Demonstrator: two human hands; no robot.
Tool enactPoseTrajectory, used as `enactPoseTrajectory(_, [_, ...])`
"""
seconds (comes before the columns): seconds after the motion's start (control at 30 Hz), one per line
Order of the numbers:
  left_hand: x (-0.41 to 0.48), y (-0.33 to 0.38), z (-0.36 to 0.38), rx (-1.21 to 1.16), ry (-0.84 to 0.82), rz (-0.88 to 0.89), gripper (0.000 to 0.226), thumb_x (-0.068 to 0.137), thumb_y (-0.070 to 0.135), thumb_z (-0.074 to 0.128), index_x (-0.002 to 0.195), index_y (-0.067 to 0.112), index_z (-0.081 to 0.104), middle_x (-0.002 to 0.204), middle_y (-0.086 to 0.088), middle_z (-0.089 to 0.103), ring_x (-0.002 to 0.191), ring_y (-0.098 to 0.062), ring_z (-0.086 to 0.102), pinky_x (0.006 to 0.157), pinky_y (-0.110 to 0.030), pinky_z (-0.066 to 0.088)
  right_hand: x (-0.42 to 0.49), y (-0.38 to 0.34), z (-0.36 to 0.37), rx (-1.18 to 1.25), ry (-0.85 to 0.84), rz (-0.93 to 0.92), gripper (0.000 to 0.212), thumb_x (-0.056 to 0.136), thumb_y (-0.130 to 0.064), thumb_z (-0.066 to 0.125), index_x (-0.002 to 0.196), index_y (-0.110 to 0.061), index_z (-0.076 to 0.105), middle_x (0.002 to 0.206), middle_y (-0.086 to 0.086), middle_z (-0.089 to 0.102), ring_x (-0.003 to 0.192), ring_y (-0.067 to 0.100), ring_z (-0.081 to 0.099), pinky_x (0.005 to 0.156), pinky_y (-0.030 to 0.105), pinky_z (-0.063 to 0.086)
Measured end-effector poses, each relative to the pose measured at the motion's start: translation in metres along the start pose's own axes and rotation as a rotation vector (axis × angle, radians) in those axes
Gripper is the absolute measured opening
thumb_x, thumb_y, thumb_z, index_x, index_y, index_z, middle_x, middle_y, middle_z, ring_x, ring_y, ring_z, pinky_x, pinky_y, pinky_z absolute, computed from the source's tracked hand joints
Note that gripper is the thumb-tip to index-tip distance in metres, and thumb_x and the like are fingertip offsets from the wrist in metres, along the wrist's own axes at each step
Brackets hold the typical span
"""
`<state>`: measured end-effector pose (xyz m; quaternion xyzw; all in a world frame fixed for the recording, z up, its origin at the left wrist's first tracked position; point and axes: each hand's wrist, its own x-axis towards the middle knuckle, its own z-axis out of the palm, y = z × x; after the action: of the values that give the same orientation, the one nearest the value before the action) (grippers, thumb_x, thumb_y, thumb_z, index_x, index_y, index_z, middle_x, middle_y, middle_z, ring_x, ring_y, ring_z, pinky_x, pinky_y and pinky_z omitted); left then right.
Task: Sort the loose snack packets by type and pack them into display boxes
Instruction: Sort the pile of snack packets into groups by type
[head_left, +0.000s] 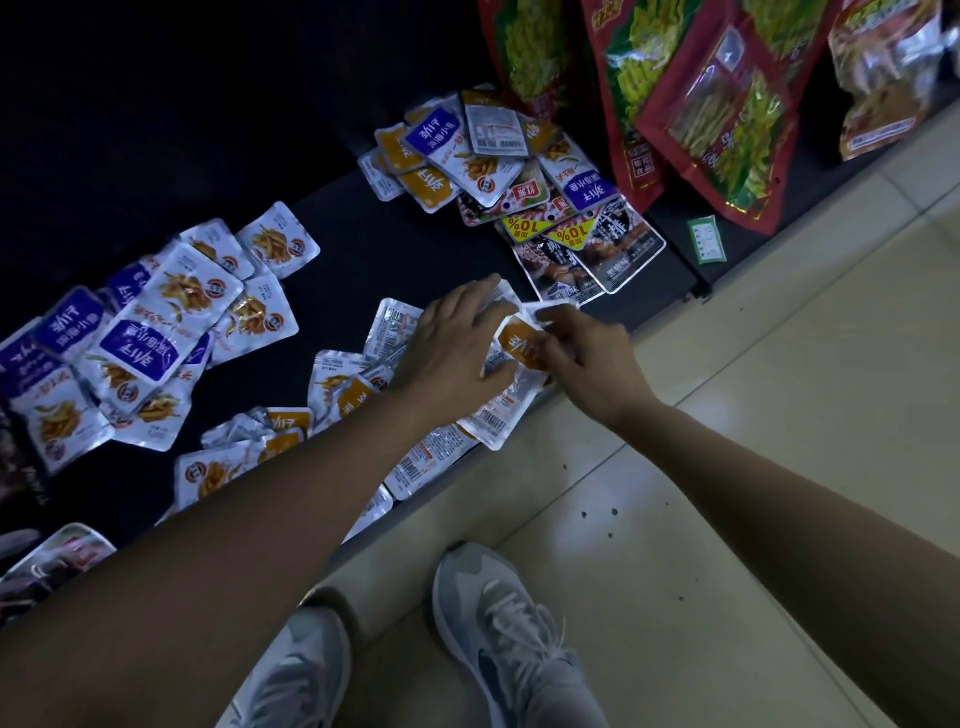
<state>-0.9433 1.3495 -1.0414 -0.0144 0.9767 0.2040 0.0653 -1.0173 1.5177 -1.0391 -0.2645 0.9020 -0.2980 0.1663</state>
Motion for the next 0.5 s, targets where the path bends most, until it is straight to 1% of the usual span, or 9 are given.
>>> enactPoseTrajectory(0.03, [0.0,-0.001,0.0,0.0,-0.012,0.002,0.059,0.09,0.042,0.054,0.143,0.022,0.038,0.16,-0.003,0.015,0.146,-0.025,0.013,0.115,-0.041,0.014,0.0,-0.003,0.0,-0.02,-0.013,-0.025,0.041,0.09,-0.038,0.039,0.118,-0.016,0.058,0.096,0.004,0.071,0.09,0.024,0.066,0.092,0.044,0.045])
enactPoseTrajectory(0.1, [0.0,-0.003,-0.001,0.015,-0.038,0.004,0.063,0.092,0.043,0.053,0.148,0.025,0.031,0.162,-0.002,0.009,0.148,-0.024,0.007,0.117,-0.041,0.01,0.005,-0.001,-0.001,-0.092,0.039,-0.028,0.044,0.089,-0.039,0.04,0.125,-0.018,0.054,0.113,0.006,0.064,0.106,0.025,0.057,0.098,0.043,0.038])
enactPoseTrajectory(0.17, [-0.002,-0.005,0.001,0.025,-0.047,-0.008,0.063,0.094,0.044,0.05,0.15,0.027,0.028,0.162,0.0,0.007,0.148,-0.022,0.005,0.117,-0.04,0.007,0.01,0.002,-0.004,-0.107,0.08,0.085,0.055,0.089,-0.044,0.042,0.137,-0.019,0.043,0.136,0.007,0.049,0.127,0.026,0.042,0.106,0.046,0.028])
enactPoseTrajectory(0.23, [-0.003,-0.007,0.001,0.03,-0.047,-0.042,0.063,0.095,0.042,0.048,0.151,0.023,0.026,0.162,0.0,0.007,0.148,-0.021,0.005,0.117,-0.038,0.005,0.011,0.004,-0.001,-0.09,0.01,0.173,0.065,0.091,-0.047,0.05,0.145,-0.016,0.033,0.145,0.01,0.04,0.133,0.03,0.035,0.108,0.046,0.026])
enactPoseTrajectory(0.27, [-0.003,-0.007,0.0,0.035,-0.048,-0.066,0.063,0.096,0.04,0.046,0.151,0.02,0.024,0.162,-0.001,0.006,0.148,-0.021,0.005,0.117,-0.037,0.005,0.008,0.003,0.004,-0.101,-0.038,0.147,0.068,0.091,-0.044,0.056,0.147,-0.014,0.031,0.145,0.011,0.039,0.131,0.031,0.034,0.107,0.043,0.028])
enactPoseTrajectory(0.33, [-0.005,-0.01,-0.002,0.042,-0.027,-0.118,0.062,0.097,0.033,0.043,0.152,0.018,0.021,0.161,-0.004,0.008,0.148,-0.022,0.006,0.118,-0.037,0.004,0.002,-0.004,0.016,-0.075,-0.086,0.055,0.07,0.088,-0.033,0.064,0.145,-0.01,0.032,0.14,0.013,0.042,0.126,0.03,0.037,0.102,0.037,0.031])
enactPoseTrajectory(0.4, [-0.008,-0.015,-0.003,0.074,0.021,-0.146,0.058,0.096,0.028,0.042,0.151,0.018,0.025,0.16,-0.006,0.016,0.147,-0.024,0.01,0.118,-0.04,0.001,0.002,-0.013,0.028,-0.01,-0.072,0.018,0.064,0.086,-0.025,0.067,0.141,-0.007,0.038,0.13,0.014,0.048,0.119,0.029,0.041,0.094,0.031,0.032])
enactPoseTrajectory(0.47, [-0.013,-0.021,-0.005,0.099,0.058,-0.151,0.055,0.094,0.029,0.036,0.148,0.018,0.032,0.157,-0.005,0.025,0.147,-0.022,0.015,0.119,-0.044,-0.002,0.005,-0.021,0.038,0.041,-0.055,0.011,0.055,0.085,-0.021,0.068,0.133,-0.006,0.047,0.121,0.014,0.052,0.113,0.03,0.047,0.087,0.03,0.034])
enactPoseTrajectory(0.5, [-0.015,-0.024,-0.006,0.091,0.064,-0.146,0.057,0.091,0.03,0.03,0.147,0.019,0.034,0.157,-0.003,0.027,0.147,-0.021,0.016,0.119,-0.045,-0.003,0.006,-0.025,0.042,0.064,-0.071,0.004,0.05,0.085,-0.02,0.068,0.129,-0.006,0.051,0.117,0.014,0.054,0.11,0.03,0.049,0.085,0.03,0.036])
